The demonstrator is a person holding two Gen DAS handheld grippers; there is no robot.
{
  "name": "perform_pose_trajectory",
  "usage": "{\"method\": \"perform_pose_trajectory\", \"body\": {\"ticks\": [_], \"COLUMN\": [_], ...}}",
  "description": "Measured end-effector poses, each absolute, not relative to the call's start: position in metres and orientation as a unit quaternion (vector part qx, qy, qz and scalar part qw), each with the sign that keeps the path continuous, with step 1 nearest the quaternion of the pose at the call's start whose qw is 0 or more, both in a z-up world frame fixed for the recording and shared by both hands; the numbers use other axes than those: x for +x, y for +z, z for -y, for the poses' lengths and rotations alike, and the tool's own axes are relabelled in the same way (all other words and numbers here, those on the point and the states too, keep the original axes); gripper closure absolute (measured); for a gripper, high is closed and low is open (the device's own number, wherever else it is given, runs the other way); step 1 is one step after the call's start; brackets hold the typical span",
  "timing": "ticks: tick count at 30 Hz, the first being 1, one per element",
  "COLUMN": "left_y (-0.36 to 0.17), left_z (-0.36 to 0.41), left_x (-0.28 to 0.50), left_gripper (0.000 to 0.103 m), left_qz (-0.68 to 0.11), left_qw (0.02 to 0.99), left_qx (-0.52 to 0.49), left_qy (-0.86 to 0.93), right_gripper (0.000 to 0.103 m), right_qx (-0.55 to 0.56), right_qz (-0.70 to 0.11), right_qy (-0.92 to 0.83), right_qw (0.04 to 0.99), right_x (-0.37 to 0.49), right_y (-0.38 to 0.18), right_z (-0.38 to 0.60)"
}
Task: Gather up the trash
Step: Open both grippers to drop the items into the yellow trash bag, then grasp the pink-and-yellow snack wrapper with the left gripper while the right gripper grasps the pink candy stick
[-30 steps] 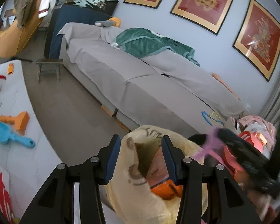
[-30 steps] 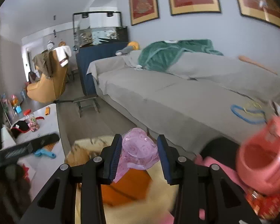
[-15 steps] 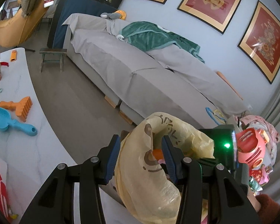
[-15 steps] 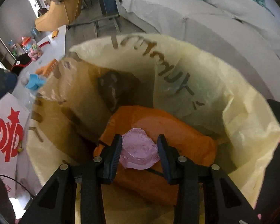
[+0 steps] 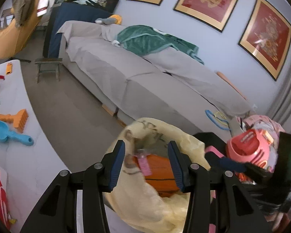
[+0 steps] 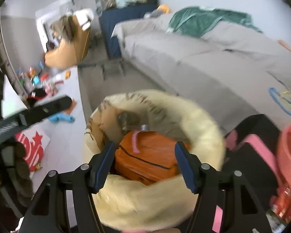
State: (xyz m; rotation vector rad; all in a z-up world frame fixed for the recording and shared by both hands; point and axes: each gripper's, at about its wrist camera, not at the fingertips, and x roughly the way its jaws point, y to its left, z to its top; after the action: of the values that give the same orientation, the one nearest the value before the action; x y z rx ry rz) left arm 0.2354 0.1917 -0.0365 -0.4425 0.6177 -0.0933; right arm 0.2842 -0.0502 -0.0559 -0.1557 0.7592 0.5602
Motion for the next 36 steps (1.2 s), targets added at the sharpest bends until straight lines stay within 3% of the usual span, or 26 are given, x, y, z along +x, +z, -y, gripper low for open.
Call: {"method": "perform_pose_trajectory", "body": {"ticks": [13,22,36], "left_y": [-0.037,-0.040,-0.074], "left_z": [-0.037,0.077,0.132], "left_x": [0.233,0.214,0.155], "left_gripper": [0.056,0.056,0.056], "left_qz": [-0.356,-0.386,-0.469], "left_qw": [0.893,0.842,0.800], "left_qx": [-0.150,-0.072,-0.098], "left_qy": [-0.233,-0.370,-0.361], "right_gripper": [0.042,0.042,0.042], "right_qx": [-0.081,-0.035,0.071], "right_qz": [-0.291,-0.307,-0.328], "right_qy": [0.100,-0.006,-0.055], "right_qw": [0.948,0.951,0.940], "right_x": [0.203,0.146,0.099], "right_y": [-0.017,-0.041,-0.075], "right_z": [0.228,0.322,0.397]}}
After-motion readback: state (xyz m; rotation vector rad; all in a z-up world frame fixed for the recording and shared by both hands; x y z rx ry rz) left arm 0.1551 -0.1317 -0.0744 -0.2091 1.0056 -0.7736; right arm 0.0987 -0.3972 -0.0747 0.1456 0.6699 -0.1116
